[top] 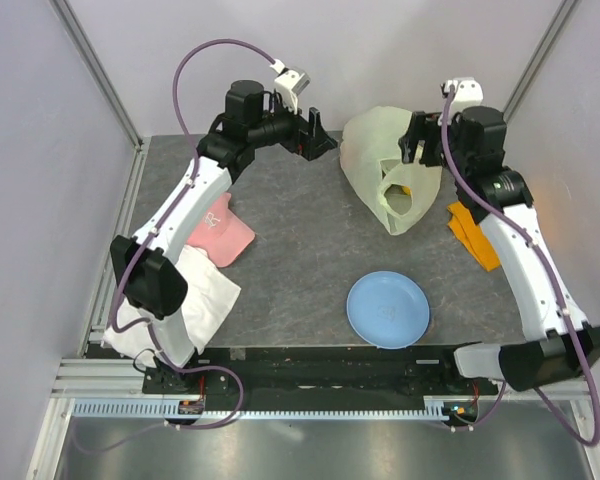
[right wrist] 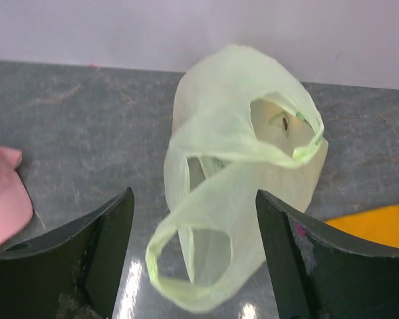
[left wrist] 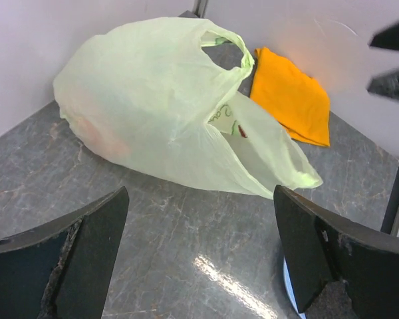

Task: Take the fake fruits out of the plastic bag

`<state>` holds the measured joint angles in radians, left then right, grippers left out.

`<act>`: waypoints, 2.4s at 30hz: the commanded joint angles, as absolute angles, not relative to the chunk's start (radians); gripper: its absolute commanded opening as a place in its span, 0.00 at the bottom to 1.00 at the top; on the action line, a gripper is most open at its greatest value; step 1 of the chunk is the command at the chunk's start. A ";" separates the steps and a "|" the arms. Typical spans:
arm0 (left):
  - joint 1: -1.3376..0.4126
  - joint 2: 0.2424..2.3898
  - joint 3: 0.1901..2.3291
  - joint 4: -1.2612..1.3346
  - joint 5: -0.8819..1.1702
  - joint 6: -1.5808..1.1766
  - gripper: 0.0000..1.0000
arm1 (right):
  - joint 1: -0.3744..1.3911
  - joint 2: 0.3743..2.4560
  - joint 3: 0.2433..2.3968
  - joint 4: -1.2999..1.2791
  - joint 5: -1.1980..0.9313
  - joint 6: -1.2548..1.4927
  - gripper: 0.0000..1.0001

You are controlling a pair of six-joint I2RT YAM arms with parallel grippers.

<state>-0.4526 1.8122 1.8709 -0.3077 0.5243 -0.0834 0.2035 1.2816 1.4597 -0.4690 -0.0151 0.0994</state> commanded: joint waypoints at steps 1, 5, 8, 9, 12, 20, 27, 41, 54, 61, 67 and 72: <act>-0.453 1.744 1.835 -0.305 0.517 -0.055 0.97 | 0.163 1.463 1.563 -0.400 0.069 0.236 0.82; -0.453 1.631 1.749 -0.327 0.528 -0.032 0.97 | 0.055 1.603 1.646 -0.382 0.081 0.345 0.83; -0.453 1.543 1.675 -0.348 0.508 -0.002 0.97 | -0.023 1.716 1.724 -0.383 0.071 0.403 0.83; -0.451 1.522 1.640 -0.362 0.505 0.030 0.97 | -0.038 1.759 1.758 -0.382 0.071 0.400 0.83; -0.451 1.453 1.574 -0.380 0.505 0.067 0.97 | -0.057 1.825 1.799 -0.382 0.086 0.362 0.84; -0.445 1.410 1.505 -0.408 0.499 0.095 0.97 | -0.086 1.983 1.786 -0.298 -0.153 0.377 0.80; -0.439 1.420 1.496 -0.410 0.477 0.104 0.97 | -0.083 2.006 1.760 -0.299 -0.144 0.350 0.80; -0.430 1.376 1.460 -0.393 0.480 0.090 0.97 | 0.182 1.818 1.721 -0.262 -0.374 0.371 0.02; -0.430 1.181 1.284 -0.387 0.379 0.219 0.99 | 0.584 1.903 1.854 -0.256 -0.301 0.344 0.00; -0.403 1.108 1.184 -0.345 0.292 0.114 0.99 | 0.660 1.994 1.971 -0.272 -0.272 0.344 0.67; -0.400 1.132 1.125 -0.227 0.161 0.118 0.99 | 0.646 1.910 1.927 -0.313 -0.190 0.302 0.93; -0.400 1.192 1.137 -0.120 0.296 0.068 0.99 | 0.629 1.786 1.821 -0.316 -0.196 0.305 0.95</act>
<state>-0.4030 1.1561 1.1290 -0.2779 0.2333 0.1295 0.6449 1.9369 1.8698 -0.3195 -0.2161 0.3164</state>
